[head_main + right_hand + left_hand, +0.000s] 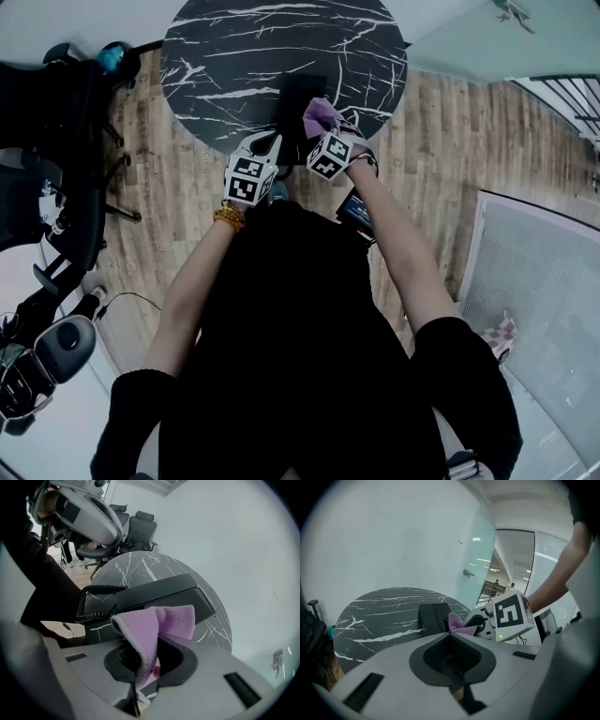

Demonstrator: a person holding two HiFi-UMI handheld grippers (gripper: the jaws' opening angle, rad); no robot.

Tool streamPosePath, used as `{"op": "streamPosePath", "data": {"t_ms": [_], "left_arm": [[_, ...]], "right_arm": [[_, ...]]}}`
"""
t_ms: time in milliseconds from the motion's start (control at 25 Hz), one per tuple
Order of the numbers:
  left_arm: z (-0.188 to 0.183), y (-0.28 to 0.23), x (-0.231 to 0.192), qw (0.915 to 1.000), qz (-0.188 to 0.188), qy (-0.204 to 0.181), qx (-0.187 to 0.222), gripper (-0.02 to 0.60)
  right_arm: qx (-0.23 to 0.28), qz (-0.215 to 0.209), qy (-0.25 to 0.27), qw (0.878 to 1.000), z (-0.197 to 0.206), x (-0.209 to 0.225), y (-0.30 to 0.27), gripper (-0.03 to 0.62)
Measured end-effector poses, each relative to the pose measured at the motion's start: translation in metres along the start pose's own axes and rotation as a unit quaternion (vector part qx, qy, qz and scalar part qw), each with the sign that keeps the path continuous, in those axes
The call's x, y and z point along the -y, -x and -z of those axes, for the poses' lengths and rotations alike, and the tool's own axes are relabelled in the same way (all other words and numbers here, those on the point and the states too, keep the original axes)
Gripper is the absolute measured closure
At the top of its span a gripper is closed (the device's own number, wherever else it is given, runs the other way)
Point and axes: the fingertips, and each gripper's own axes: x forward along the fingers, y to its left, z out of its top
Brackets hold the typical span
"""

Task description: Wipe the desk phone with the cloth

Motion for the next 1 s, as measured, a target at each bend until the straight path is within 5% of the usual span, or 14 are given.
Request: {"op": "streamPosePath", "data": {"t_ms": [1000], "left_arm": [[0.005, 0.003, 0.005, 1.0, -0.003, -0.006, -0.002, 0.568]], "right_arm": [[-0.015, -0.098, 0.011, 0.995, 0.016, -0.05, 0.003, 0.534]]}}
